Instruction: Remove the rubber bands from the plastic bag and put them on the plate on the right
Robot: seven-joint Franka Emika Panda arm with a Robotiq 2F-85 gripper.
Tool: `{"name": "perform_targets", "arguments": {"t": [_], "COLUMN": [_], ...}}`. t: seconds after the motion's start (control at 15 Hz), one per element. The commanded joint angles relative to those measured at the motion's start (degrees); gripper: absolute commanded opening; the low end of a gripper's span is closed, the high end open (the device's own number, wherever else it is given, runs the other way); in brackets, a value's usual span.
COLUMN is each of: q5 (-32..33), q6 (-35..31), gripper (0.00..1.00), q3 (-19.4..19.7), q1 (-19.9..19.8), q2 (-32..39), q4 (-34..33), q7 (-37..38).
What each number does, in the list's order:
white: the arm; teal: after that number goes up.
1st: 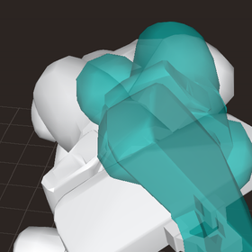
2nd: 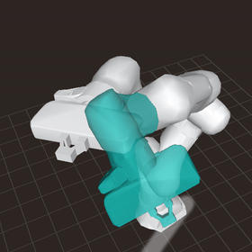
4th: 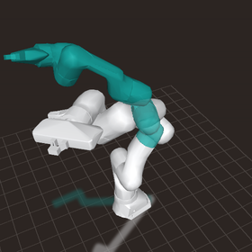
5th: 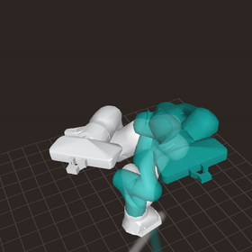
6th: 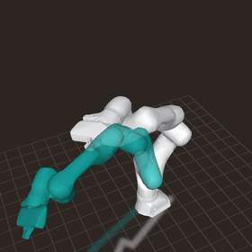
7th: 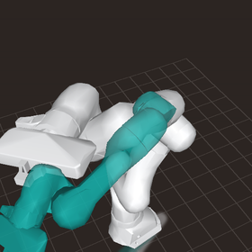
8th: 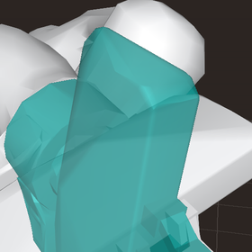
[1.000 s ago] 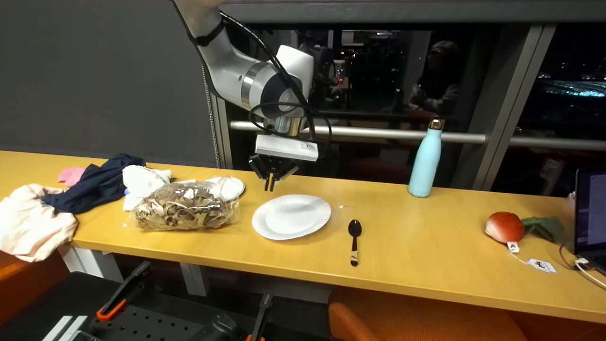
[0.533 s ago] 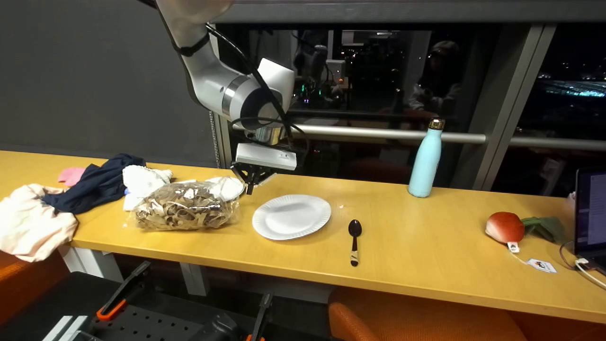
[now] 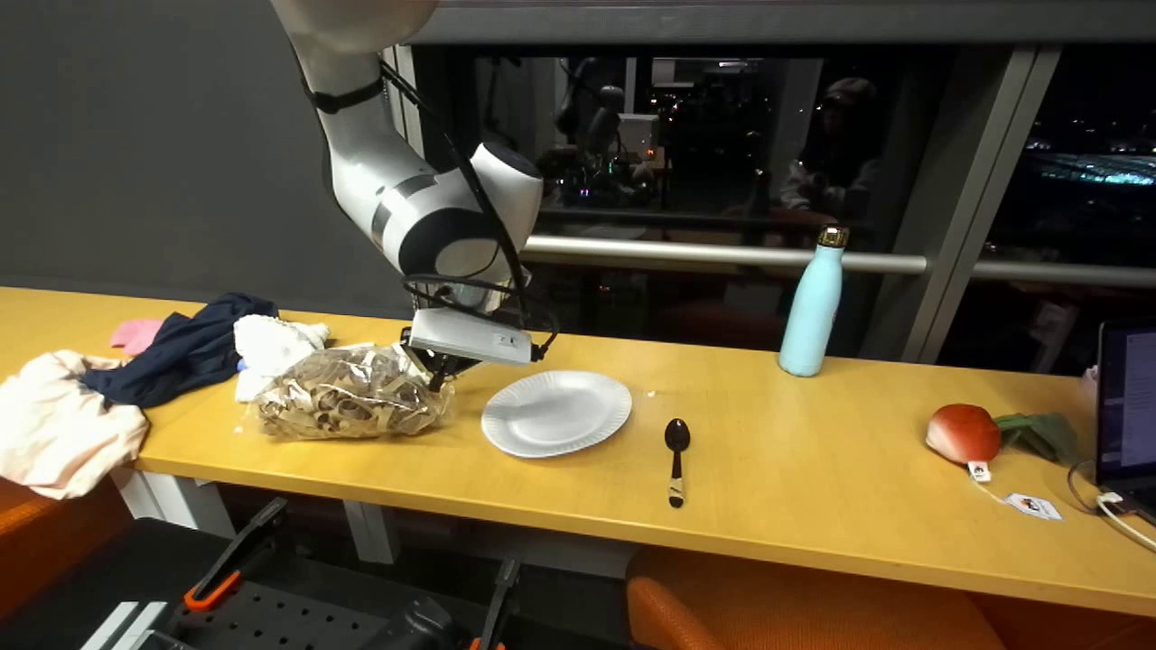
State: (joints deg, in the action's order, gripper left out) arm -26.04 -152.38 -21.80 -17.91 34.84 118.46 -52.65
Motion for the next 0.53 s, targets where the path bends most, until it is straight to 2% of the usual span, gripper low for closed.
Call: {"name": "perform_targets", "arguments": {"t": [0.0,0.47], "q5": [-4.93,-5.02], "q6": [-3.05,-8.24], "gripper": [0.0,0.0], "q3": [-3.55,-4.58], "q1": [-4.15,-7.07], "q2": [-1.01,1.21], "q4": [3.96,4.88], "q7": [-6.98,-17.11]}}
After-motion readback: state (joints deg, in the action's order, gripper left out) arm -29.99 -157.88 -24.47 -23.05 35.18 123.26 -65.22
